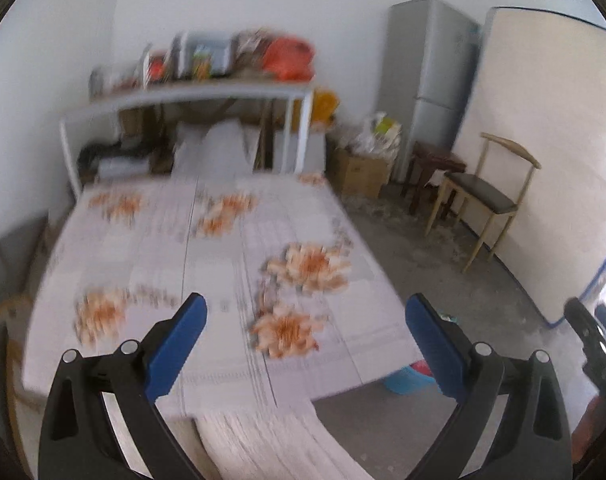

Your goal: Collect trash

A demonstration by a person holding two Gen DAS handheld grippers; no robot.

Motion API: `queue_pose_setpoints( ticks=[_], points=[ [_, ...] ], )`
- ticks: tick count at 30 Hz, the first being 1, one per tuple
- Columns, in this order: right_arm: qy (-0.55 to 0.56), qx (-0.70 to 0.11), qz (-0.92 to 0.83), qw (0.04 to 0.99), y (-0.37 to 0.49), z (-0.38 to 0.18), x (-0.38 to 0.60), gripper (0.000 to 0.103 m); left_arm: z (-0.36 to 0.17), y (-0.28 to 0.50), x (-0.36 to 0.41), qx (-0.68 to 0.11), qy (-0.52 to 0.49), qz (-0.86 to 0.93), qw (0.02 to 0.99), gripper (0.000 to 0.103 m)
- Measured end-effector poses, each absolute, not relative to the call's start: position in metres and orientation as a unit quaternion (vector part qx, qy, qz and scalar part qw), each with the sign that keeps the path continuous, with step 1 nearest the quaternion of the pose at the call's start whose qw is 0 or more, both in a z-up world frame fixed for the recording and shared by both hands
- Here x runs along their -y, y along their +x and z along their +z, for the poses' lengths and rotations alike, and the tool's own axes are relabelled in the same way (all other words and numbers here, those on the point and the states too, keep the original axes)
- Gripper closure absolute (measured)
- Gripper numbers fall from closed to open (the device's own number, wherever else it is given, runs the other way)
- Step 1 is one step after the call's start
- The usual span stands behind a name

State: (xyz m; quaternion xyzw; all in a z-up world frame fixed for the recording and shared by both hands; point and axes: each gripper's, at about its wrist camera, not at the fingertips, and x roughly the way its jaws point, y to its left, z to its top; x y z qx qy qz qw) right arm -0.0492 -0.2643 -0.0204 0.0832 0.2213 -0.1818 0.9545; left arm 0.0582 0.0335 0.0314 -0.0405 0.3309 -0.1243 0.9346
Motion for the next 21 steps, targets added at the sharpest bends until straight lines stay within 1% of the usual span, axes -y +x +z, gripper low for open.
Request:
queue_pose_setpoints(
  ticks=[4, 8, 12, 21],
  points=[
    [0.063, -0.278, -0.2, 0.937, -0.03, -0.044, 0.251, 0.008, 0.003, 0.059, -0.036, -0.374, -0.055, -0.09, 0.921, 0.006],
    [0.041, -0.327, -0.197, 0.923, -0.018, -0.067, 0.235, 0.008, -0.021, 0.057, -0.033, -0.41, -0.044, -0.077, 0.908, 0.006],
    [0.033, -0.342, -0.196, 0.919, -0.012, -0.076, 0.229, 0.008, -0.033, 0.06, -0.032, -0.429, -0.038, -0.074, 0.899, 0.006],
    [0.034, -0.353, -0.199, 0.913, -0.005, -0.079, 0.237, 0.008, -0.037, 0.068, -0.031, -0.431, -0.02, -0.046, 0.901, 0.006]
  ],
)
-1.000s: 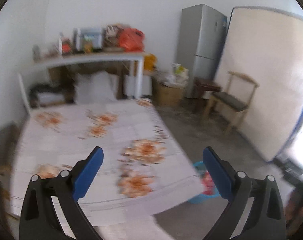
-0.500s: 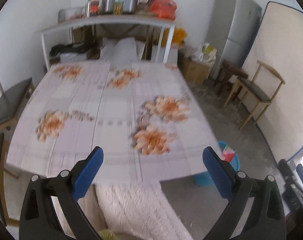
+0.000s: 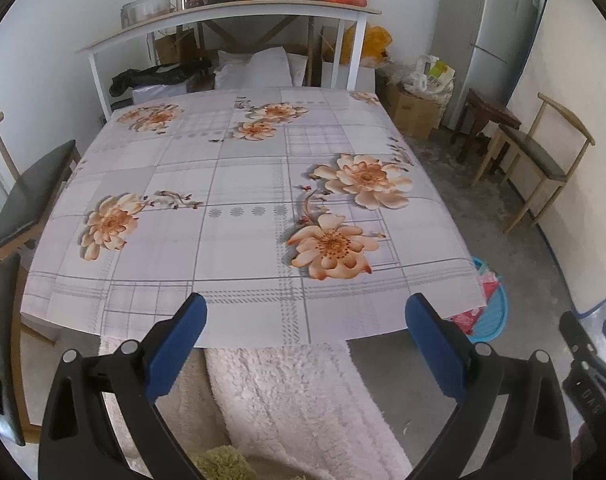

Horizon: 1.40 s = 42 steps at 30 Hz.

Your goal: Collect trash

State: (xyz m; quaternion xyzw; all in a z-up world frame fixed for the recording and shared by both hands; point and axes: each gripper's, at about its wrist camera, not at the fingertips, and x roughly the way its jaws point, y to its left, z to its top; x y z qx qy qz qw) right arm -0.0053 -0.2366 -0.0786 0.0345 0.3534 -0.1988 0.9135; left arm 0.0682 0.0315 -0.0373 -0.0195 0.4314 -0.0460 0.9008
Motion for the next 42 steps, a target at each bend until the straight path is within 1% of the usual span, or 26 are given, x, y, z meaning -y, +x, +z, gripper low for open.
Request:
queue_pose_setpoints(
  ticks=[15, 25, 42],
  points=[
    [0.048, -0.359, -0.203, 0.91, -0.01, -0.083, 0.248, 0.008, -0.044, 0.068, -0.018, -0.452, 0.003, -0.062, 0.89, 0.006],
    [0.05, -0.36, -0.206, 0.909, -0.014, -0.084, 0.252, 0.008, -0.039, 0.063, 0.001, -0.44, 0.024, -0.09, 0.893, 0.006],
    [0.06, -0.353, -0.227, 0.906, -0.023, -0.081, 0.268, 0.008, -0.033, 0.062, 0.002, -0.43, 0.022, -0.087, 0.898, 0.006]
  ],
)
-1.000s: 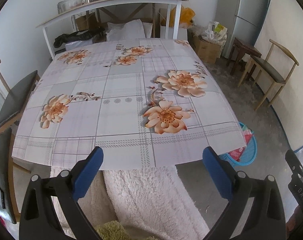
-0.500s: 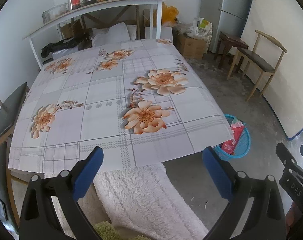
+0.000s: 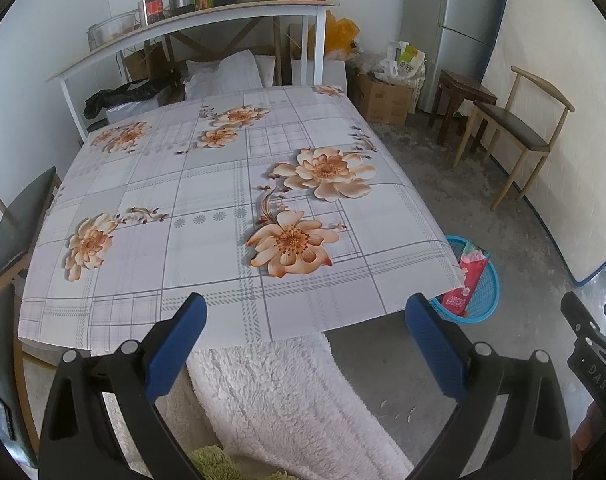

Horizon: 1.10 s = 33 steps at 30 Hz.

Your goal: Collect trash

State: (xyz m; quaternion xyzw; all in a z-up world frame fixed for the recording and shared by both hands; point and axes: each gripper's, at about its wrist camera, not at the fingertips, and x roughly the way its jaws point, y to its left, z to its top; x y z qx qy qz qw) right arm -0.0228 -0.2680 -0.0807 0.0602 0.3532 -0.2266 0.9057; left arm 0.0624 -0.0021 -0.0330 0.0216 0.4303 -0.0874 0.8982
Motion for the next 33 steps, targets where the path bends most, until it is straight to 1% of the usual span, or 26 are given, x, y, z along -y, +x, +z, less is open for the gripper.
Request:
queue_pose_setpoints(
  ticks=[33],
  points=[
    [0.061, -0.354, -0.227, 0.905, -0.0229, -0.0807, 0.2663, 0.008, -0.0338, 0.0625, 0.0024, -0.435, 0.021, -0.09, 0.896, 0.006]
  ],
)
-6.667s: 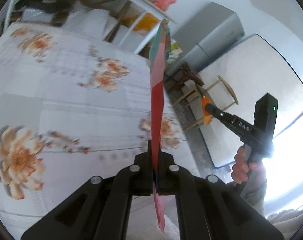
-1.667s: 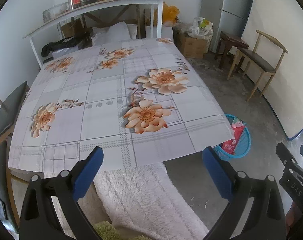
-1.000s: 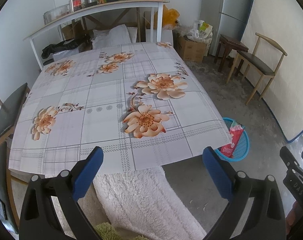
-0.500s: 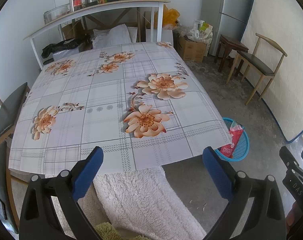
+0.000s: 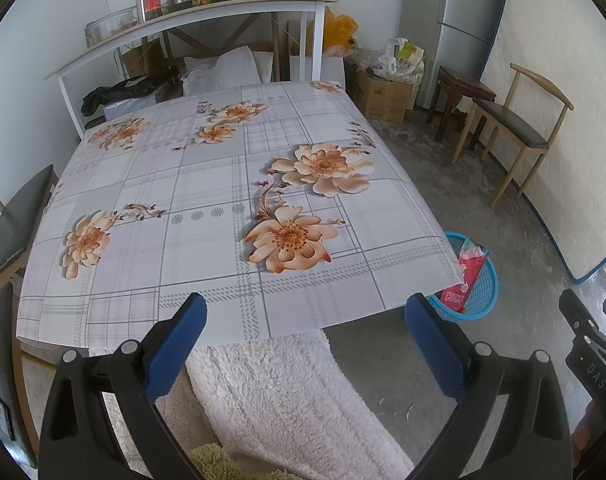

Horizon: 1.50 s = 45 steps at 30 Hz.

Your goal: Collect trash

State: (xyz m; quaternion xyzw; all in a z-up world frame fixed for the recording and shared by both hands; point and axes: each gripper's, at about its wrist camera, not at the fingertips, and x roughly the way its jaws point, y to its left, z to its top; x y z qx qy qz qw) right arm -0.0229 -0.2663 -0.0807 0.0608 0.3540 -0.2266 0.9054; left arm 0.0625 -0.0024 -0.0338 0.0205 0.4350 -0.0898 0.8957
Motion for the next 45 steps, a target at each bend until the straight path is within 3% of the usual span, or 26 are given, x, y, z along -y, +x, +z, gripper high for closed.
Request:
queue_pose_setpoints(
  ticks=[45],
  points=[
    [0.059, -0.355, -0.226, 0.905, -0.0219, -0.0804, 0.2666, 0.008, -0.0373, 0.0619, 0.0036, -0.438, 0.024, -0.094, 0.894, 0.006]
  ],
)
